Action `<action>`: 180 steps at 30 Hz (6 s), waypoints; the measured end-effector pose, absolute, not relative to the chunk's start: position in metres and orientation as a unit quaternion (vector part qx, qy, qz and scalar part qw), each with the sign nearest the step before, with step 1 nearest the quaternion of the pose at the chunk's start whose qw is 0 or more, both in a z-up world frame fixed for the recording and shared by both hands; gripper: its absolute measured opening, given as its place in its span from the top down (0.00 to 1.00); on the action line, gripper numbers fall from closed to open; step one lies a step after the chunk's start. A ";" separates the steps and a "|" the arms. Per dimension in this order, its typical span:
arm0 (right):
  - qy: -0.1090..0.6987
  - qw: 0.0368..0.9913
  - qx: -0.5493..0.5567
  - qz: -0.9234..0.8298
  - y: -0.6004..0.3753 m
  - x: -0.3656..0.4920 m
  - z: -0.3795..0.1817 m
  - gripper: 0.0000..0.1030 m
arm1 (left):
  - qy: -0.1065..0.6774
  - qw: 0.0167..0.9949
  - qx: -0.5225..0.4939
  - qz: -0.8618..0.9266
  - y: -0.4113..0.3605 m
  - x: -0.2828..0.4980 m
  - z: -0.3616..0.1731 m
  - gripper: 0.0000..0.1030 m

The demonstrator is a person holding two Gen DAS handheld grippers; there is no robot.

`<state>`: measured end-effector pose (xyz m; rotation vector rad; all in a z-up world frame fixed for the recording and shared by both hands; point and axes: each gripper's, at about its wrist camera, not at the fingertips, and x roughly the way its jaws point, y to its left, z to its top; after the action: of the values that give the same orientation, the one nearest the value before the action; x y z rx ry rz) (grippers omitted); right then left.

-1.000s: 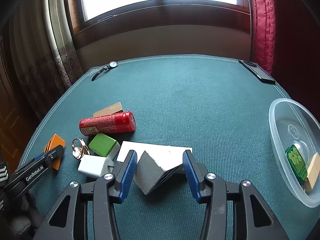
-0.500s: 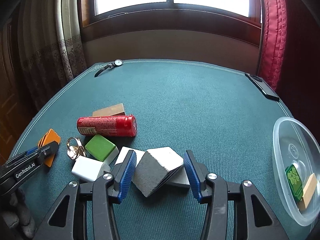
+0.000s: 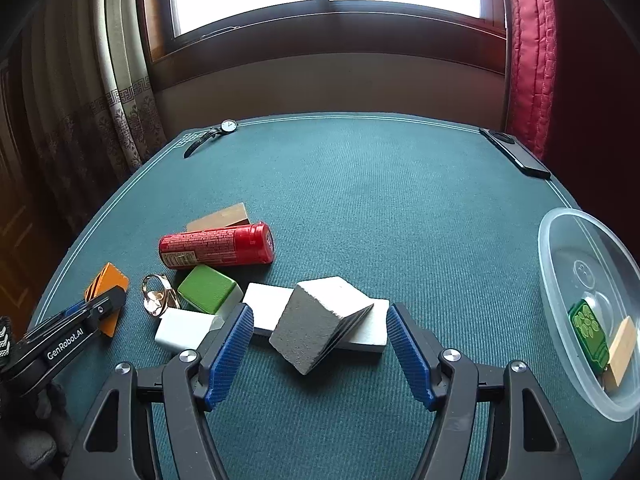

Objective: Organize rigid objects
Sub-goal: 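Grasp the grey-white block with the right gripper while the left gripper holds the triangle, then carry the grey-white block into the clear bowl and open the right gripper, then lower the striped triangular block into the clear bowl and open the left gripper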

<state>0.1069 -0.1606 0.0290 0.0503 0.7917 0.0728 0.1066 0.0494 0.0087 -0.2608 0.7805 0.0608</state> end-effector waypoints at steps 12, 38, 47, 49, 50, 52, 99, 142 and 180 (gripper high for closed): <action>0.391 0.920 0.017 0.022 -0.161 0.111 0.025 0.67 | 0.379 0.916 -0.127 0.030 0.050 0.107 0.009 0.70; 0.352 0.935 0.046 0.017 -0.189 0.076 0.053 0.70 | 0.353 0.925 -0.138 -0.018 0.046 0.099 0.017 0.70; 0.331 0.941 0.070 -0.032 -0.234 0.061 0.064 0.70 | 0.344 0.928 -0.138 -0.030 0.044 0.097 0.021 0.70; 0.327 0.941 0.077 -0.048 -0.247 0.057 0.065 0.70 | 0.344 0.928 -0.138 -0.029 0.044 0.097 0.022 0.70; 0.325 0.941 0.080 -0.057 -0.253 0.055 0.065 0.70 | 0.344 0.928 -0.138 -0.029 0.044 0.097 0.022 0.70; 0.323 0.939 0.088 -0.075 -0.267 0.052 0.065 0.70 | 0.344 0.929 -0.137 -0.029 0.044 0.097 0.022 0.70; 0.331 0.928 0.109 -0.136 -0.377 0.009 0.031 0.23 | 0.332 0.937 -0.043 -0.102 -0.066 0.057 0.064 0.70; 0.259 0.918 0.214 -0.209 -0.439 -0.042 0.022 0.17 | 0.350 0.886 0.063 -0.299 -0.292 0.068 0.088 0.70; 0.251 0.921 0.215 -0.205 -0.438 -0.044 0.023 0.15 | 0.363 0.904 0.033 -0.225 -0.240 0.057 0.067 0.42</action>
<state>-0.0437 -0.4384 0.0228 0.4409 0.5157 -0.4203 0.0565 -0.2397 0.0673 0.0681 0.7503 -0.4660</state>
